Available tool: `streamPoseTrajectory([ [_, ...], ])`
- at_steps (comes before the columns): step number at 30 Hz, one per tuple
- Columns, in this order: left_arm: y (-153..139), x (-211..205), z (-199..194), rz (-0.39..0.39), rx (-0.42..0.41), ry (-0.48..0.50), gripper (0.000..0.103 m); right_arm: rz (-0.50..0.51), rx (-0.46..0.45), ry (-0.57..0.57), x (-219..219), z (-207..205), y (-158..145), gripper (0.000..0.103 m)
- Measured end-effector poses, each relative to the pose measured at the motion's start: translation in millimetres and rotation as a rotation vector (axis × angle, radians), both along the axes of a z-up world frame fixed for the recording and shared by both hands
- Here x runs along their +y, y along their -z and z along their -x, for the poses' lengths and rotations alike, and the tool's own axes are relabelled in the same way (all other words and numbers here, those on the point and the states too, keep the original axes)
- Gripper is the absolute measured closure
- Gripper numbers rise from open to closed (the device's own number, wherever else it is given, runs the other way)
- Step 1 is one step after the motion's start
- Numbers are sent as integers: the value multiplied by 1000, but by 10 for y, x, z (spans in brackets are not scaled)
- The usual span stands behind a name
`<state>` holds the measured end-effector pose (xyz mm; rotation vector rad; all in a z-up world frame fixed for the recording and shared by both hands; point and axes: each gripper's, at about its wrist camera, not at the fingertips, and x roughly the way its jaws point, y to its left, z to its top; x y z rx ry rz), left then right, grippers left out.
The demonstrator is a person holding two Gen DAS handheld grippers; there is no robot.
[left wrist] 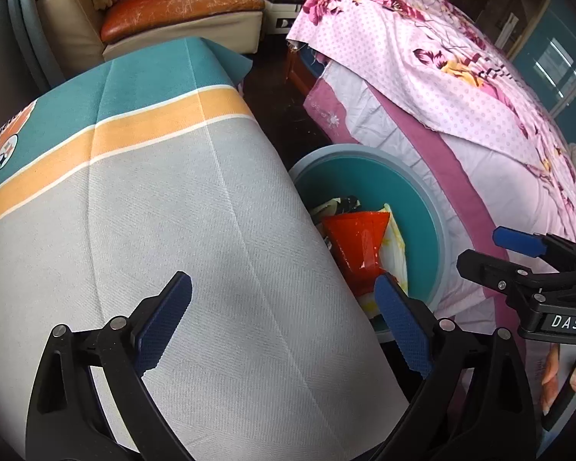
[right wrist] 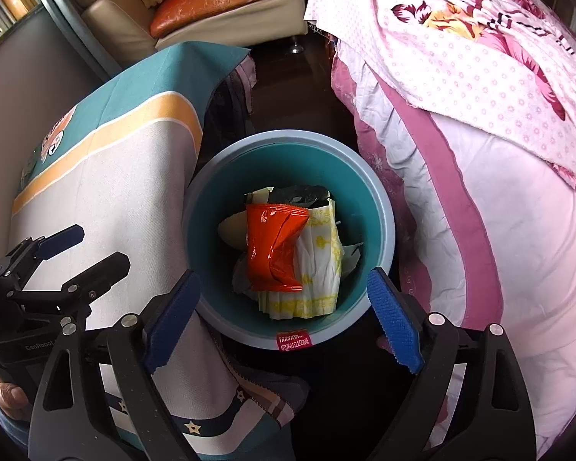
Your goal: Collect trash
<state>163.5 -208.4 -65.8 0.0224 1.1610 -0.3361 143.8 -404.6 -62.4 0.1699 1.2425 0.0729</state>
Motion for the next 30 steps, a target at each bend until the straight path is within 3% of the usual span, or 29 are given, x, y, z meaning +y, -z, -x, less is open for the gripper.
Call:
streamPoseTrajectory([
  [10,-205,147,199,-12,-18,-36,4,-14,-41,-8,44,286,-237,10],
  [14,-277,184,302,-31,-33,-50,4,25,-70,-14,94,414,-346,7],
  [30,-482,437,750,-27,-66,-104,4,88,-138,-51,339,931,-590,7],
])
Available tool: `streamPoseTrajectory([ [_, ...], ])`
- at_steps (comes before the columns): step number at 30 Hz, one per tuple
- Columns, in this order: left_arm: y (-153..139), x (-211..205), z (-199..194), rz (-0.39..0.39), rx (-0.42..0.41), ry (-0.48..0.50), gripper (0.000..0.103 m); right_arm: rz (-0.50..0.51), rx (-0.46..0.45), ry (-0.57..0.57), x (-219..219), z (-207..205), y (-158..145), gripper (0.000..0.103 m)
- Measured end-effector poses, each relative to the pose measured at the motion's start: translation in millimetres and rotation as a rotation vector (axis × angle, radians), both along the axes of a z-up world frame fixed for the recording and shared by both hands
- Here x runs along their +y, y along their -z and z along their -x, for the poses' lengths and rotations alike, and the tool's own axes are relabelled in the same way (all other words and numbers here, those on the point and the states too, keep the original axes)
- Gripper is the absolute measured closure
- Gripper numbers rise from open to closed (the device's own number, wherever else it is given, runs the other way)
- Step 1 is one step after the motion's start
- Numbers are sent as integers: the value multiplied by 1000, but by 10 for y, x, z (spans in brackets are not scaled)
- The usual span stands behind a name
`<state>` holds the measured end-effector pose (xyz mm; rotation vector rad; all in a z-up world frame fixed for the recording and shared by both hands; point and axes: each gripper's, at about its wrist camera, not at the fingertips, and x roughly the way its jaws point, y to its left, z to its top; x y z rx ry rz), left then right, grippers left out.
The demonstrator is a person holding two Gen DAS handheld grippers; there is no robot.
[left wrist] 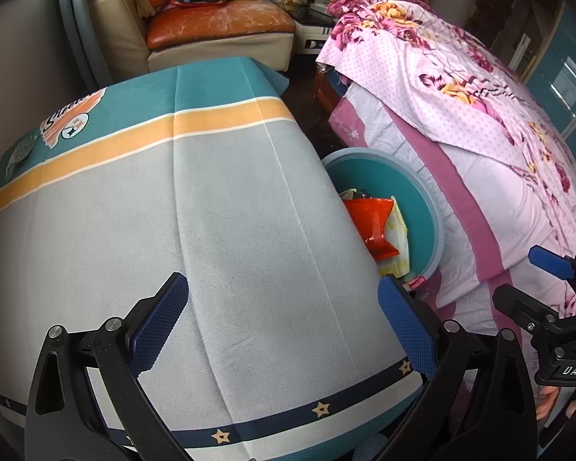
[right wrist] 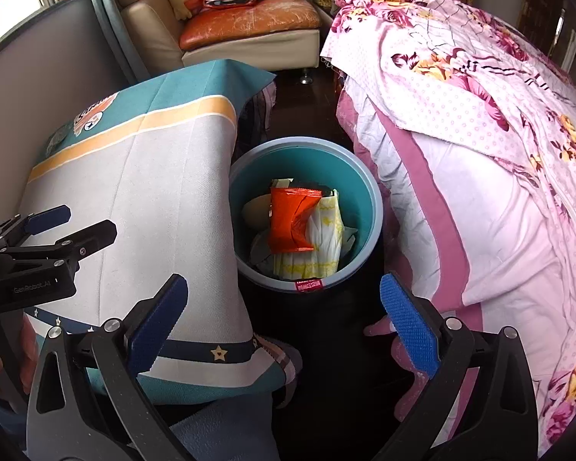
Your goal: Collect trash
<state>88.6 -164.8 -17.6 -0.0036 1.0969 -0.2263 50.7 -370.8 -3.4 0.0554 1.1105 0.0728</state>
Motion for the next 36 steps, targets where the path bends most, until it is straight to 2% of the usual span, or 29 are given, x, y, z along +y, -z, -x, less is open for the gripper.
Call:
streamPoseTrajectory([
  [14,58,69,207,-8,6,-14,4,45,-29,-11,82,220,-23,7],
  [31,183,109,171,-32,3,-48,4,47,-35,-7,118,178,74,7],
  [36,184,106,175,-44,-21,-54,4,37,-32,1,99,155,116,7],
])
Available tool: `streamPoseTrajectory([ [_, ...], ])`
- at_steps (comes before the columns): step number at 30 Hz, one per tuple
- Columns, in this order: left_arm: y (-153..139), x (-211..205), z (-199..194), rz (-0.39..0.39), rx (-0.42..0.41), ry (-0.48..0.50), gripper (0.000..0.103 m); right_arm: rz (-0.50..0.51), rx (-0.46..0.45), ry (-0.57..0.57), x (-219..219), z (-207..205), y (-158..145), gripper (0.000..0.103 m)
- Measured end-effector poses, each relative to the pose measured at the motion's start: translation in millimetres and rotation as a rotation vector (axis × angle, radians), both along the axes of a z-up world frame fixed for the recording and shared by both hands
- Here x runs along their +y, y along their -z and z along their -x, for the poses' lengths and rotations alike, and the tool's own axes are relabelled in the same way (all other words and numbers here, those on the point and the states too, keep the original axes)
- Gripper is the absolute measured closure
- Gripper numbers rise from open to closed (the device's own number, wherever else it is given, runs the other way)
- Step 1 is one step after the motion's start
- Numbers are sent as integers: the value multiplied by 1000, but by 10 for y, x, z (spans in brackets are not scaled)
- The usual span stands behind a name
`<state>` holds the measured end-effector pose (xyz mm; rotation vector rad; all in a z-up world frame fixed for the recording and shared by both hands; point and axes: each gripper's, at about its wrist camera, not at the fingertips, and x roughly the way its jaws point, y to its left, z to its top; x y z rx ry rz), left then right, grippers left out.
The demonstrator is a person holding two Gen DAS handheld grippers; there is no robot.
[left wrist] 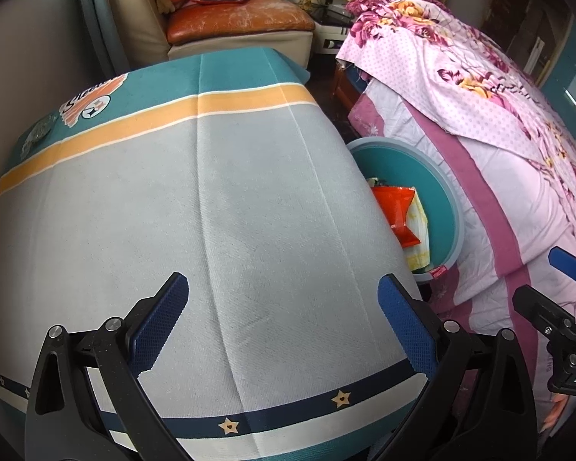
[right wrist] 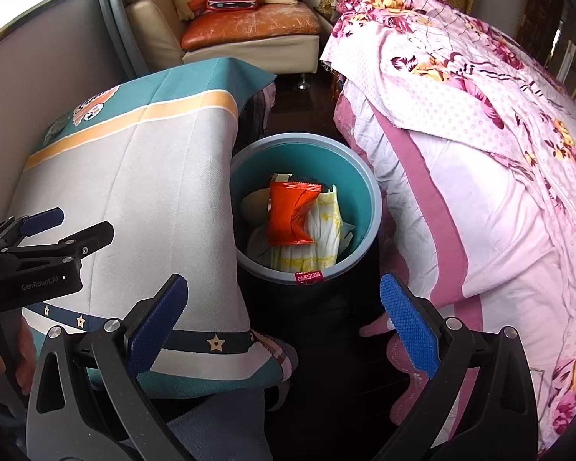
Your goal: Collect trash
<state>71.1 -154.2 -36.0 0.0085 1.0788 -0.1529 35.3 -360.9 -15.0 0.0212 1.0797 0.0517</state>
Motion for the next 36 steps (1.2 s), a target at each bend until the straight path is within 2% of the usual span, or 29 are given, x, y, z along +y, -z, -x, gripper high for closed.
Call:
streamPoseTrajectory([
  [5,-26,-12,22,-3,-36,1,4,-12,3,11,-23,-28,51,7],
  [18,-1,-20,23,-24,-55,-8,4,-31,20,35,-100,-78,175,7],
  [36,-40,2,35,-35,-77,-9,4,-23,15,38,-107,-84,153,7],
])
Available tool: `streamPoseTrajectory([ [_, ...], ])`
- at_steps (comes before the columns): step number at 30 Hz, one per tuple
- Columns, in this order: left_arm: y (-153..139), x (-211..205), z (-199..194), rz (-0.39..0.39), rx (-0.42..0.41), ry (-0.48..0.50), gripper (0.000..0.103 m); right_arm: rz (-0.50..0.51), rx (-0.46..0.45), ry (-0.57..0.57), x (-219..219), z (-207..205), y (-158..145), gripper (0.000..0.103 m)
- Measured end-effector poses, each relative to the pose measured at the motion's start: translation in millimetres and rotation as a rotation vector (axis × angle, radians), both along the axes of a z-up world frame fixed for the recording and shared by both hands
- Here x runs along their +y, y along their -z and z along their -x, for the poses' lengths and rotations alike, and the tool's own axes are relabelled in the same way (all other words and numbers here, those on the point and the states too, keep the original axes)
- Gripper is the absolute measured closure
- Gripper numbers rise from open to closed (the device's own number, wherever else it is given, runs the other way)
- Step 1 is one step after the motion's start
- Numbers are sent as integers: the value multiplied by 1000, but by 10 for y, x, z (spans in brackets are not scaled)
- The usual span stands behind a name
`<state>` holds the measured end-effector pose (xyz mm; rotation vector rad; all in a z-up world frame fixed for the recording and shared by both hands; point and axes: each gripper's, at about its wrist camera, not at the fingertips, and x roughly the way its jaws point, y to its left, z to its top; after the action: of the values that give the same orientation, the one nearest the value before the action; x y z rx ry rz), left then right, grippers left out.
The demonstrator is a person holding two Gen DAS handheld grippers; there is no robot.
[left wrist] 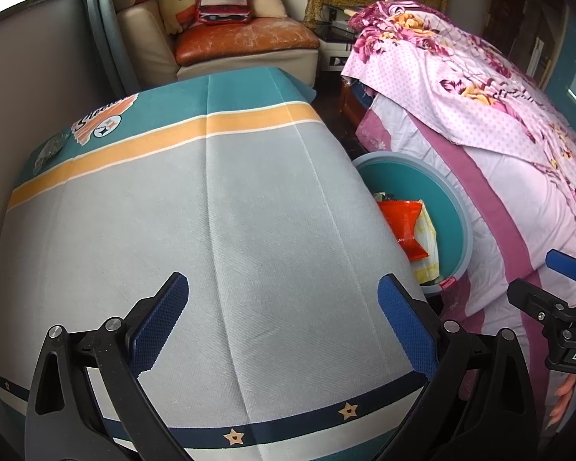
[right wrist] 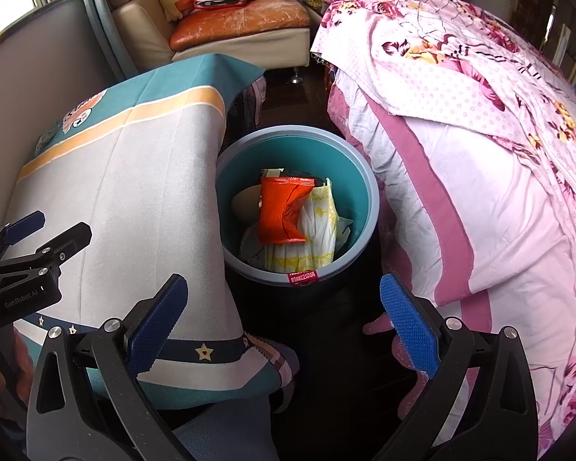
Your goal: Collect trash
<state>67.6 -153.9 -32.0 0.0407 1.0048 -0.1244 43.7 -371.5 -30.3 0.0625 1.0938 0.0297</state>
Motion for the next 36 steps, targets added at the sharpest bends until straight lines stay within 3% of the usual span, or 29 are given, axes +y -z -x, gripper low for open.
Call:
streamPoseTrajectory([
  [36,-27,22,-11,-8,-9,-4,4,20,-2,-5,9,-43,21,7],
])
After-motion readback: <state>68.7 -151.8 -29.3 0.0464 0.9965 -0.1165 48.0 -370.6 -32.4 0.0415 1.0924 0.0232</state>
